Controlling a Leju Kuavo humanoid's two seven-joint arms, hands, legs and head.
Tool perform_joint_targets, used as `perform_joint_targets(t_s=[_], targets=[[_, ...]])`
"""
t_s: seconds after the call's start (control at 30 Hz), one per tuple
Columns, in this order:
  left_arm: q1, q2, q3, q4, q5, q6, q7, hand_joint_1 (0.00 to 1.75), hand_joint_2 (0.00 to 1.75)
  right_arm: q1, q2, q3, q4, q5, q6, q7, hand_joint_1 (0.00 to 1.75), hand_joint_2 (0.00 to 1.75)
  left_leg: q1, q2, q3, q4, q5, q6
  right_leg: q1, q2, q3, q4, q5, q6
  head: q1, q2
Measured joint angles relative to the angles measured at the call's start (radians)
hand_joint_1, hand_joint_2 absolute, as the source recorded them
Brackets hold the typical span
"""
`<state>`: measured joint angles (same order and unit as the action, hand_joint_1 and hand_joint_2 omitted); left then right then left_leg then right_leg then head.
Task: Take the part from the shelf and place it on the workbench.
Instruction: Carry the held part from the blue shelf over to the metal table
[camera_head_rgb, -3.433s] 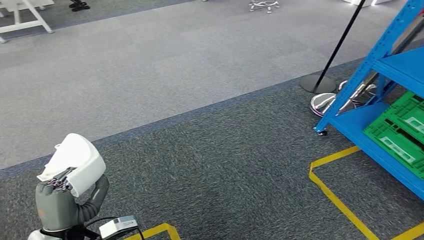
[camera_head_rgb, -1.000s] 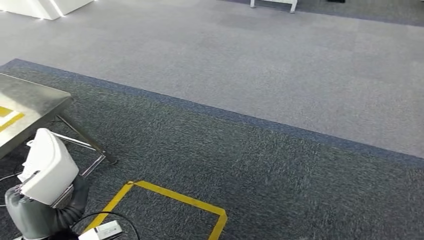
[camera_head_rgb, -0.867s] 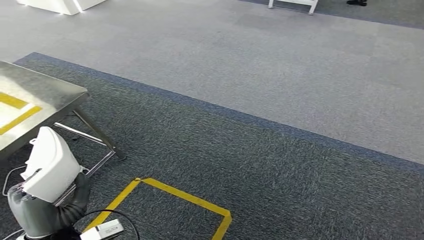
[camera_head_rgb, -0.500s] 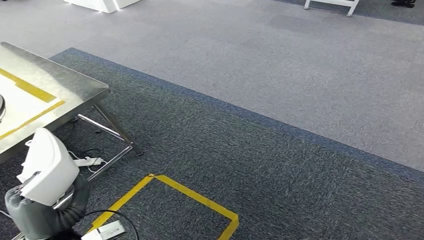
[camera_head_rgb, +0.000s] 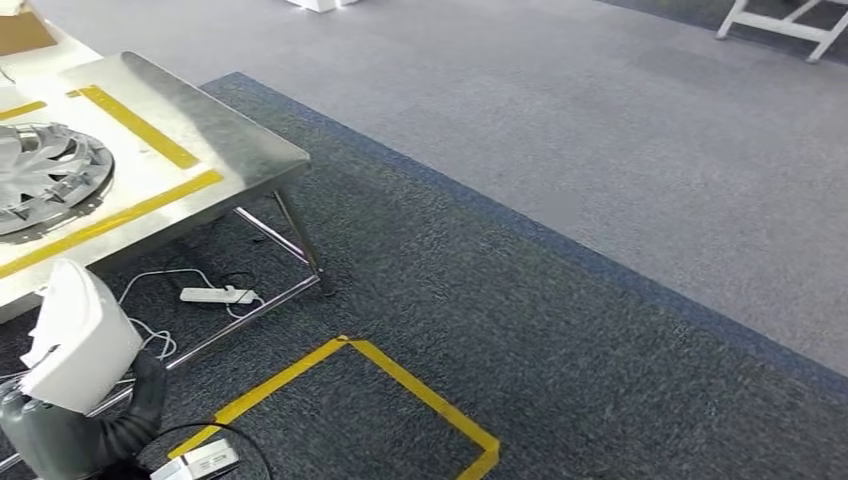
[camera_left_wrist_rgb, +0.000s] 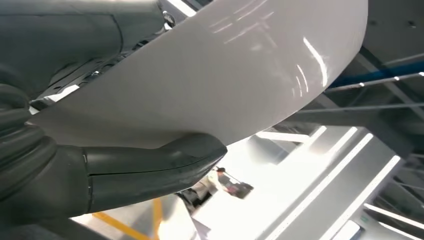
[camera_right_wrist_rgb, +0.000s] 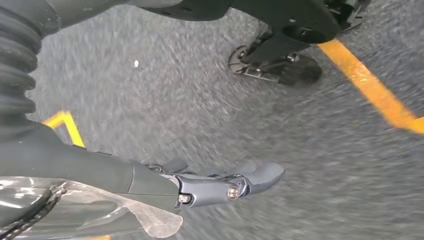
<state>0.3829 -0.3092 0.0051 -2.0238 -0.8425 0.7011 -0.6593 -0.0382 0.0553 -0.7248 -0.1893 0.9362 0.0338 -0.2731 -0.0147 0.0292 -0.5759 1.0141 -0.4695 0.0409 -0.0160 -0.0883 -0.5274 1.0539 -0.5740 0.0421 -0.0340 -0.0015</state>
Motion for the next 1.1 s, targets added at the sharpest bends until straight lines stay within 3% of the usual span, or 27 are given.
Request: perform_joint_targets(t_s=[0.07,0.1,0.13,0.17,0.23,0.3,0.37,0.43,0.5,0.57,0.63,0.67,0.7,0.73,0.8,0.87,0.93,0.97,1.0,1.03,1.1], targets=[[-0.001,-0.004,0.002,-0.001,-0.003,0.0,0.0,1.75,1.75,0.0,0.0,0.0,0.0,0.0,0.0,0.002,0.0,1.75,0.005,-0.023,0.005,-0.006,0.003,0.007,-0.002,0.061,-0.056,0.11,-0.051,0.004,0.006,0.0],[-0.001,-0.006,0.003,-0.001,-0.004,0.0,0.0,1.75,1.75,0.002,0.0,0.0,0.0,0.0,0.0,0.003,0.0,1.75,0.005,-0.037,0.004,-0.005,0.004,0.009,-0.003,0.076,-0.093,0.173,-0.072,0.006,0.007,0.0],[0.0,-0.007,0.004,-0.001,-0.004,0.0,0.0,1.75,1.75,0.004,0.0,0.0,0.0,0.0,0.0,0.004,0.0,1.75,0.004,-0.051,0.005,-0.004,0.003,0.009,-0.003,0.082,-0.122,0.216,-0.079,0.007,0.008,0.0],[0.001,-0.008,0.006,-0.001,-0.003,0.0,0.0,1.75,1.75,0.007,0.0,0.0,0.0,0.0,0.0,0.004,0.0,1.75,0.004,-0.066,0.006,-0.003,0.002,0.009,-0.004,0.085,-0.137,0.227,-0.066,0.009,0.008,0.0],[0.002,-0.009,0.009,-0.001,-0.002,-0.001,0.0,1.75,1.75,0.006,0.0,-0.001,0.0,0.0,-0.001,0.004,0.0,1.75,0.006,-0.094,0.009,0.001,-0.002,0.004,-0.006,0.095,-0.113,0.142,0.006,0.01,0.008,0.0],[0.002,-0.01,0.011,-0.002,-0.002,-0.001,0.0,1.75,1.75,0.004,0.0,-0.001,0.0,0.0,-0.001,0.004,0.0,1.75,0.007,-0.118,0.008,0.01,-0.009,-0.006,-0.011,0.135,-0.062,0.024,0.056,0.009,0.008,0.0],[0.003,-0.012,0.012,-0.002,-0.002,-0.001,0.0,1.75,1.75,0.004,0.0,-0.001,0.0,0.0,0.0,0.004,0.0,1.75,0.007,-0.138,0.001,0.016,-0.012,-0.018,-0.012,0.159,-0.036,-0.022,0.059,0.0,0.009,0.0],[0.006,-0.013,0.013,-0.004,-0.002,-0.001,0.0,1.75,1.75,0.003,0.002,-0.001,0.0,0.0,0.0,0.004,0.0,1.75,0.01,-0.152,-0.003,0.017,-0.012,-0.026,-0.011,0.142,-0.03,-0.027,0.06,-0.013,0.009,0.0],[0.008,-0.014,0.015,-0.008,0.0,0.0,-0.005,1.75,1.75,0.003,0.004,-0.002,-0.001,0.0,0.001,0.005,0.0,1.75,0.009,-0.115,-0.017,0.049,-0.031,-0.036,-0.013,0.12,-0.024,-0.03,0.058,-0.026,0.004,0.0],[0.007,-0.016,0.016,-0.012,0.003,0.0,-0.013,1.75,1.75,0.005,0.004,-0.003,-0.001,0.0,0.001,0.006,0.0,1.75,0.011,-0.059,-0.066,0.153,-0.084,-0.047,-0.013,0.094,-0.017,-0.032,0.053,-0.035,-0.001,0.0],[0.008,-0.017,0.017,-0.012,0.006,0.0,-0.016,1.75,1.75,0.007,0.004,-0.005,-0.001,0.0,0.001,0.009,0.0,1.75,0.017,-0.041,-0.129,0.273,-0.126,-0.053,-0.01,0.065,-0.011,-0.032,0.045,-0.039,-0.002,0.0],[0.009,-0.018,0.019,-0.012,0.006,0.0,-0.016,1.75,1.75,0.007,0.004,-0.006,-0.001,0.0,0.001,0.009,0.0,1.75,0.018,-0.038,-0.144,0.297,-0.123,-0.054,-0.01,0.052,-0.007,-0.032,0.042,-0.038,-0.002,0.0],[0.01,-0.019,0.02,-0.012,0.006,0.0,-0.017,1.75,1.75,0.006,0.004,-0.007,-0.001,0.0,0.002,0.01,0.0,1.75,0.019,-0.036,-0.14,0.282,-0.101,-0.053,-0.009,0.039,-0.002,-0.032,0.037,-0.037,-0.003,0.0],[0.01,-0.02,0.021,-0.013,0.006,0.0,-0.017,1.75,1.75,0.005,0.005,-0.007,-0.001,0.0,0.002,0.01,0.0,1.75,0.018,-0.028,-0.117,0.231,-0.064,-0.049,-0.009,0.027,0.005,-0.032,0.032,-0.035,-0.002,0.0],[0.009,-0.022,0.023,-0.015,0.006,0.0,-0.02,1.75,1.75,0.003,0.006,-0.007,-0.001,0.0,0.002,0.01,0.0,1.75,0.007,0.022,-0.056,0.103,-0.006,-0.033,-0.007,0.005,0.018,-0.032,0.019,-0.027,-0.002,0.0],[0.009,-0.024,0.025,-0.019,0.006,0.0,-0.024,1.75,1.75,0.002,0.007,-0.008,-0.002,0.0,0.002,0.01,0.0,1.75,-0.006,0.062,-0.027,0.04,-0.002,-0.017,-0.003,-0.017,0.023,-0.035,0.008,-0.016,-0.002,0.0],[0.011,-0.028,0.027,-0.022,0.006,0.0,-0.029,1.75,1.75,-0.002,0.007,-0.009,-0.002,0.0,0.002,0.01,0.0,1.75,-0.008,0.045,-0.021,0.027,-0.011,-0.007,-0.001,-0.04,0.039,-0.044,0.0,-0.006,-0.002,0.0],[0.013,-0.029,0.029,-0.024,0.005,0.0,-0.03,1.75,1.75,-0.006,0.007,-0.011,-0.002,0.0,0.002,0.01,0.0,1.75,-0.005,0.031,-0.015,0.019,-0.011,-0.003,-0.002,-0.032,0.047,-0.046,-0.003,-0.001,0.001,0.0],[0.013,-0.031,0.031,-0.026,0.005,0.0,-0.03,1.75,1.75,-0.009,0.007,-0.012,-0.003,0.0,0.002,0.01,0.0,1.75,-0.001,0.017,-0.006,0.01,-0.01,0.001,-0.003,-0.008,0.047,-0.035,-0.012,0.003,0.003,0.0],[0.012,-0.032,0.032,-0.027,0.005,0.0,-0.031,1.75,1.75,-0.011,0.007,-0.014,-0.003,0.0,0.002,0.01,0.0,1.75,0.004,0.005,0.003,0.002,-0.01,0.006,-0.005,0.025,0.029,0.0,-0.027,0.005,0.006,0.0],[0.011,-0.034,0.034,-0.029,0.005,0.0,-0.031,1.75,1.75,-0.009,0.007,-0.017,-0.003,0.0,0.002,0.009,0.0,1.75,0.007,-0.019,0.014,-0.002,-0.017,0.015,-0.006,0.077,-0.05,0.123,-0.069,0.008,0.01,0.0]])
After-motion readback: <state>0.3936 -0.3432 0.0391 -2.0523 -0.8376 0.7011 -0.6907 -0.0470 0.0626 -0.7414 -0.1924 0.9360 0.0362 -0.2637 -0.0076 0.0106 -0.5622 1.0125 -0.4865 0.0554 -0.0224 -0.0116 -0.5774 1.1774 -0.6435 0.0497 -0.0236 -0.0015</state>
